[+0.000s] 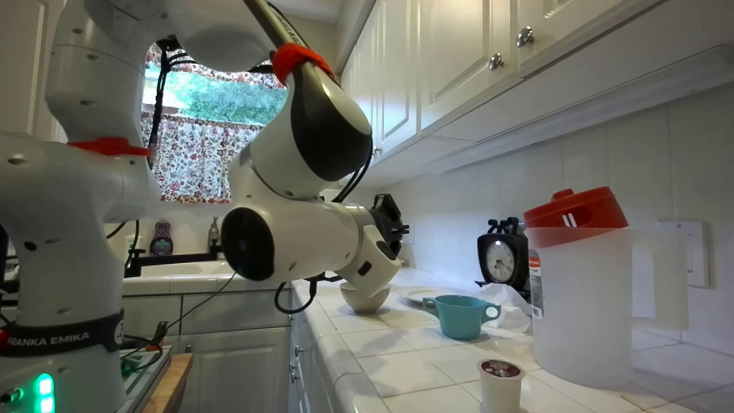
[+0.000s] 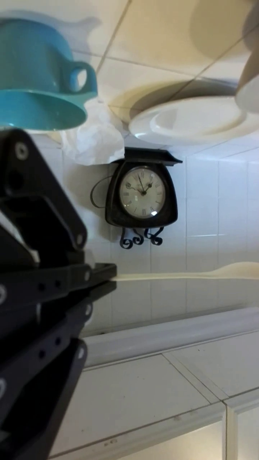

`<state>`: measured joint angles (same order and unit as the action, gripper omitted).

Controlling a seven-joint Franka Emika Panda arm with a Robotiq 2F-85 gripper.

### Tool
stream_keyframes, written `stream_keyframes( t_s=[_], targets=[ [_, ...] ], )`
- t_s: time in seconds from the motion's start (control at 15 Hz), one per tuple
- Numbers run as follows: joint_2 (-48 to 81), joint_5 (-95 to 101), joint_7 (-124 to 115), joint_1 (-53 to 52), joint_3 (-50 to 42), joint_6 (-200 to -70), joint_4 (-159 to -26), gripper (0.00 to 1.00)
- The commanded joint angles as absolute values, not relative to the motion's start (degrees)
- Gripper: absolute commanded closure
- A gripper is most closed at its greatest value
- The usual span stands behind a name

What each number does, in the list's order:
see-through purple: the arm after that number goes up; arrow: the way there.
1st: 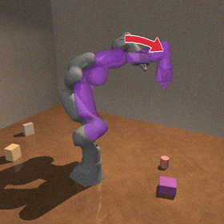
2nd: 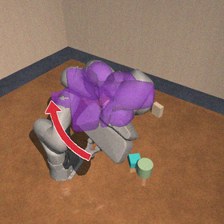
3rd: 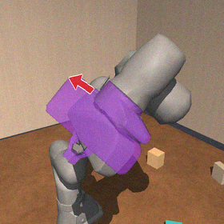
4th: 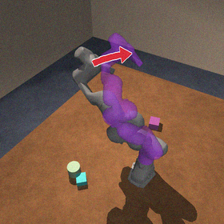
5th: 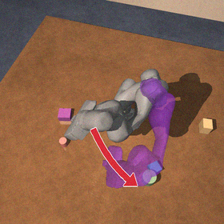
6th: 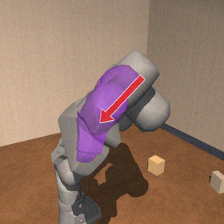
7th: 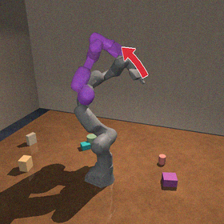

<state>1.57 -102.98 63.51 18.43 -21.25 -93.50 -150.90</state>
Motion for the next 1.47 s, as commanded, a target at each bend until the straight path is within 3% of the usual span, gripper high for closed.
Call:
stream_keyframes(
  t_s=[0.0, 0.6, 1.4],
  targets=[
    [-1.81, -103.42, 60.45, 18.68, -20.72, -100.31, -152.8, 0.99],
    [-7.93, -109.05, 64.72, 19.02, -19.11, -112.37, -156.04, 0.99],
    [-8.61, -110.47, 77.54, 23.24, -21.37, -110.17, -155.85, 0.99]
  ],
)
